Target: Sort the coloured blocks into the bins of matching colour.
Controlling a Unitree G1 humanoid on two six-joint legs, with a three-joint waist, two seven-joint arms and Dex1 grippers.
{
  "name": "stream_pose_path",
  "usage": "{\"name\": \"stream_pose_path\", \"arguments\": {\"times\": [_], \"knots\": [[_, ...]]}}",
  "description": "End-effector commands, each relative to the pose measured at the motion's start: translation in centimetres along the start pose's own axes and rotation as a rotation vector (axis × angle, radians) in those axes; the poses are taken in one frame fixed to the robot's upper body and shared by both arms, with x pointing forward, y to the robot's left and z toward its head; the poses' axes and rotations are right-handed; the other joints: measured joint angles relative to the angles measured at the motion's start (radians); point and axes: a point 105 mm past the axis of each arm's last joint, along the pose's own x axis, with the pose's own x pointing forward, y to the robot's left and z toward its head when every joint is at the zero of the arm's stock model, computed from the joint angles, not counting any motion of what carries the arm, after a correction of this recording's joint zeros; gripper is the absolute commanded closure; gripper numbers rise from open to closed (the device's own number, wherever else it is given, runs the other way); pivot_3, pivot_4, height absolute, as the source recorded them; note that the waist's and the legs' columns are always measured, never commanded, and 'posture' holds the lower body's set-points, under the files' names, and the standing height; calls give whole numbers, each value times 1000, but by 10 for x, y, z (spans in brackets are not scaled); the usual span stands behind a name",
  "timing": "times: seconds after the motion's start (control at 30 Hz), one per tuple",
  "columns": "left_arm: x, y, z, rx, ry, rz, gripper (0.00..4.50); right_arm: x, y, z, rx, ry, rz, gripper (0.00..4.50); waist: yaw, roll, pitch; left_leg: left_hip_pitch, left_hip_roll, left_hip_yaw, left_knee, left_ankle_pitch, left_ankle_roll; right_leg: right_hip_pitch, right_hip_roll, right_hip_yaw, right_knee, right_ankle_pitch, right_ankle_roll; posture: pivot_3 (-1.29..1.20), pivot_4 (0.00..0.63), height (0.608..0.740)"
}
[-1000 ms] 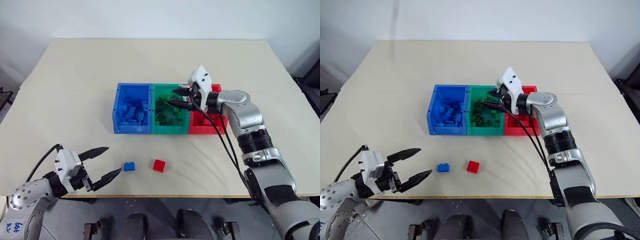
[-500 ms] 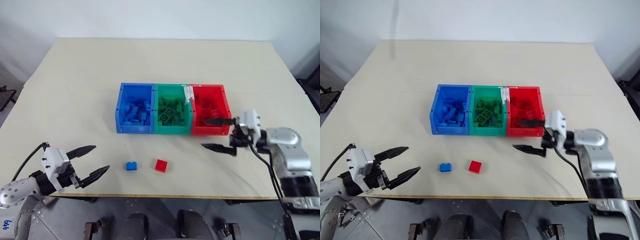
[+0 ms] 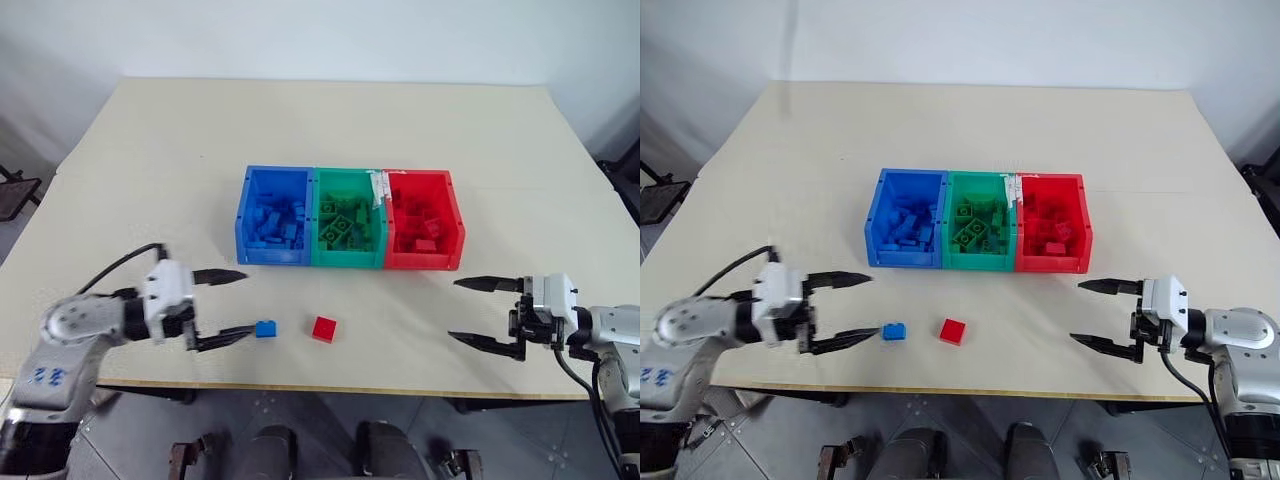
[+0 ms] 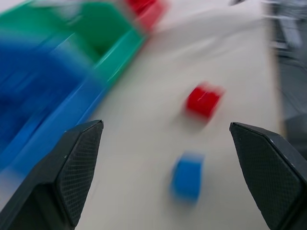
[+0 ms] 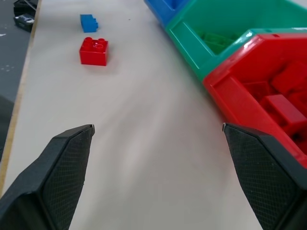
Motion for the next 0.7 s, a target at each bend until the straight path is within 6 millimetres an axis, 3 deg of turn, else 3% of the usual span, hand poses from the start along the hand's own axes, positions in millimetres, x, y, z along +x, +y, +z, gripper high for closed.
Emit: {"name": "stream_pose_path", "arguments": {"times": [0.03, 0.2, 0.5, 0.6, 0.7], "knots": [[29, -5, 0, 38, 66, -112, 0, 0, 4, 9, -16, -8, -3, 27, 3, 1, 0, 0, -1, 0, 0, 0, 0, 0, 0, 0, 0, 0, 0, 0, 150, 740], [57, -3, -14, 72, 277, -220, 0, -4, 11, 12, 16, 11, -23, 27, -2, 0, 0, 0, -1, 2, 0, 1, 0, -1, 2, 0, 0, 0, 0, 0, 150, 740], [92, 0, -26, 64, 350, -285, 0, -2, 27, 14, 43, 19, -55, 27, 16, 0, 0, -1, -2, 1, 2, 1, 1, 0, 1, 1, 1, 0, 1, 0, 150, 740], [96, -4, -28, 81, 357, -307, 622, -4, 28, 15, 44, 20, -81, 0, 16, 0, 0, -1, -2, 1, 2, 1, 1, 0, 1, 1, 1, 0, 1, 0, 150, 740], [98, -5, -28, 83, 350, -314, 1516, -5, 29, 14, 45, 22, -96, 0, 17, 0, 0, -1, -2, 1, 3, 1, 2, 0, 1, 1, 1, 0, 1, 0, 150, 740]]}}
